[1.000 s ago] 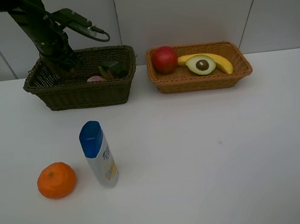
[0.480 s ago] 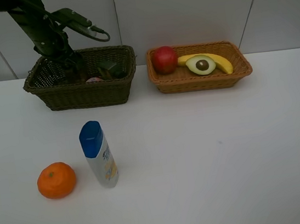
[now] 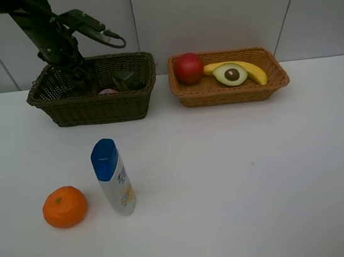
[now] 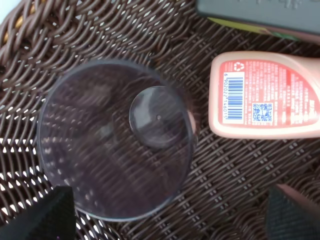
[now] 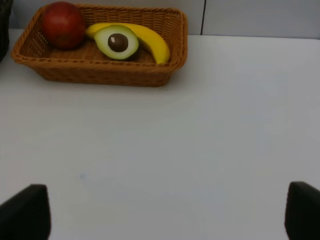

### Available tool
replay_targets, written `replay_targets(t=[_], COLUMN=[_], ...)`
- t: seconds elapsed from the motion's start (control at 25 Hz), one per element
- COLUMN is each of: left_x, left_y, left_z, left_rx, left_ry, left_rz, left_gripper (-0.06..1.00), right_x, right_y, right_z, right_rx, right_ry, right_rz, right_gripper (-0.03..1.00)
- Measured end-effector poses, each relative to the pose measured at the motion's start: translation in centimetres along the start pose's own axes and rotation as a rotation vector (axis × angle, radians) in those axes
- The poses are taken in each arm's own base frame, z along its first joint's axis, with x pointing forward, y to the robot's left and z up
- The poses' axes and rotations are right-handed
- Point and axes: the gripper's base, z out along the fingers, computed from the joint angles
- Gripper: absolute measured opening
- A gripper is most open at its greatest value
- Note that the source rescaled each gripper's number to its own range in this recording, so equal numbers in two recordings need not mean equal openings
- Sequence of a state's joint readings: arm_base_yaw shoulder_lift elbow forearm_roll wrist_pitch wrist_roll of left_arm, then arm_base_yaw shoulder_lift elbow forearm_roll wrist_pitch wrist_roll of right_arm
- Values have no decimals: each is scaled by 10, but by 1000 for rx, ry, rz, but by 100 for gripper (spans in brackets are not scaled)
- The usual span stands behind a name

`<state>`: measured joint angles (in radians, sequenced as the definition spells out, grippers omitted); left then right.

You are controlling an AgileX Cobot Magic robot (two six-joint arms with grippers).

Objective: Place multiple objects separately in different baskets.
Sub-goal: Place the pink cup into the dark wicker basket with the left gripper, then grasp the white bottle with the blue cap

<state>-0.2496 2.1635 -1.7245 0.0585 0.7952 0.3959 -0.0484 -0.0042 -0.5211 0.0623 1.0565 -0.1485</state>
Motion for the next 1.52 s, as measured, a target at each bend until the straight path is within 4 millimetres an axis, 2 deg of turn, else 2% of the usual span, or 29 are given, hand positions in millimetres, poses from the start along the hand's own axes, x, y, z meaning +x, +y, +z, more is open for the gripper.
replay_targets(t=[0.16, 0.32, 0.72, 0.96, 1.2, 1.52], left_x=[-2, -3, -5, 0, -2, -12], left_y=[1, 1, -3, -11, -34, -81], left_z=[-7, -22, -82, -109, -130, -139], left_rx=[-6, 9, 70, 165, 227, 283], left_ry=[-12, -23, -61, -29, 6, 64], left_rz=[-1, -20, -172, -218, -258, -305], left_gripper=[100, 100, 100, 100, 100, 100], right_x=[0, 0, 0, 0, 0, 0], right_y=[0, 0, 0, 0, 0, 0], right_z=[0, 0, 0, 0, 0, 0], right_rx=[0, 0, 0, 0, 0, 0], right_ry=[0, 0, 0, 0, 0, 0], right_rz=[0, 0, 1, 1, 1, 1], right_gripper=[98, 98, 98, 98, 98, 98])
